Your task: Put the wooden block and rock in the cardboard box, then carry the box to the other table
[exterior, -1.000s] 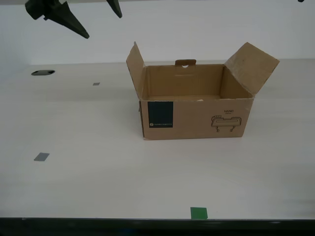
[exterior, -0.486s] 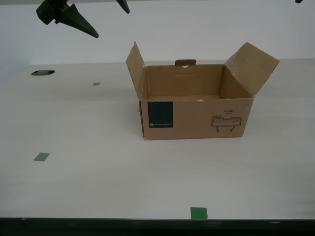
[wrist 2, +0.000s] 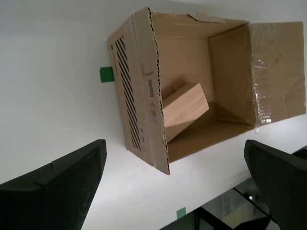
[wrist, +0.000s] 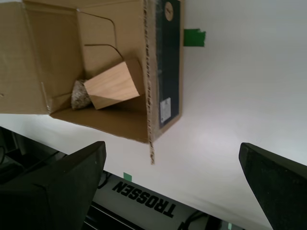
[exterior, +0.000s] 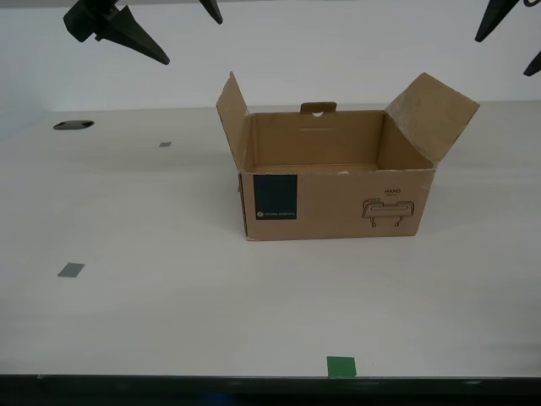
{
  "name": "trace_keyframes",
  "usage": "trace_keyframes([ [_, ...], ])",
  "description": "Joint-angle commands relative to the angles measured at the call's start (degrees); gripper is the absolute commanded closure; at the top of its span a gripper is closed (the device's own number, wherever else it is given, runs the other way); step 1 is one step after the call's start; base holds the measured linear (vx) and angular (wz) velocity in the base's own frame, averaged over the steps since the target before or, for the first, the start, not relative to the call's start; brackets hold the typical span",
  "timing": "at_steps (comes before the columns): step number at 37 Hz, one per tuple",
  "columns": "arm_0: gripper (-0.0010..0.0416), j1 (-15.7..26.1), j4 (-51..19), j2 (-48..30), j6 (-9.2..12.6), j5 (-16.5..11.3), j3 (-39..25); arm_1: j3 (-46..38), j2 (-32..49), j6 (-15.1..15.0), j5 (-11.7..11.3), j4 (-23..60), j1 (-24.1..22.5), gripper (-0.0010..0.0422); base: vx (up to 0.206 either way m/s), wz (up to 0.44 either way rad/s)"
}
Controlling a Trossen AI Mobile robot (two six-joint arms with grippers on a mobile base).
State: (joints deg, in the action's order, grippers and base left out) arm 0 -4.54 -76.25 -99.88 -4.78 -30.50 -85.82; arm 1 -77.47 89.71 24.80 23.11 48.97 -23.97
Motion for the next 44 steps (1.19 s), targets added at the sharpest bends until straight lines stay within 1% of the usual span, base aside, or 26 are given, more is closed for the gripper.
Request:
trace_keyframes([
  [1, 0.0019, 0.59, 2.19, -0.13, -0.22, -1.42, -0.04, -0.04, 0.02, 0.44, -0.59, -0.61, 0.0, 0.0021, 0.0, 0.0],
  [11, 0.0019, 1.49, 5.97, -0.13, -0.22, -1.51, -0.04, -0.04, 0.02, 0.66, -0.57, -0.96, 0.0, 0.0021, 0.0, 0.0],
  [18, 0.0019, 2.05, 6.58, -0.13, -0.22, -1.64, 0.31, -0.04, 0.02, 0.76, -0.57, -1.05, -0.07, 0.0021, 0.0, 0.0],
  [22, 0.0019, 2.8, 7.45, -0.13, -0.39, -2.01, 0.48, -0.02, 0.02, 0.83, -0.57, -1.14, -0.09, 0.0021, 0.0, 0.0],
  [25, 0.0019, 3.54, 7.93, -0.13, -0.37, -2.93, 0.48, 0.09, 0.02, 0.83, -0.57, -1.22, -0.11, 0.0021, 0.0, 0.0],
  [31, 0.0019, 4.96, 10.64, -0.13, -0.33, -2.93, 0.5, 1.14, 0.02, 0.87, -0.57, -1.81, -0.13, 0.0021, 0.0, 0.0],
  [36, 0.0019, 5.38, 11.3, -0.13, -0.33, -2.93, 0.55, 1.7, 0.02, 1.36, -0.57, -1.92, -0.15, 0.0021, 0.0, 0.0],
  [41, 0.0018, 5.38, 12.96, -0.83, -0.31, -2.93, 1.9, 1.73, 0.02, 1.36, -0.55, -1.97, -0.17, 0.0021, 0.0, 0.0],
  [44, 0.0018, 5.38, 12.83, -2.01, -0.28, -2.93, 3.04, 1.73, 0.02, 1.36, -0.55, -1.97, -0.22, 0.0021, 0.0, 0.0],
])
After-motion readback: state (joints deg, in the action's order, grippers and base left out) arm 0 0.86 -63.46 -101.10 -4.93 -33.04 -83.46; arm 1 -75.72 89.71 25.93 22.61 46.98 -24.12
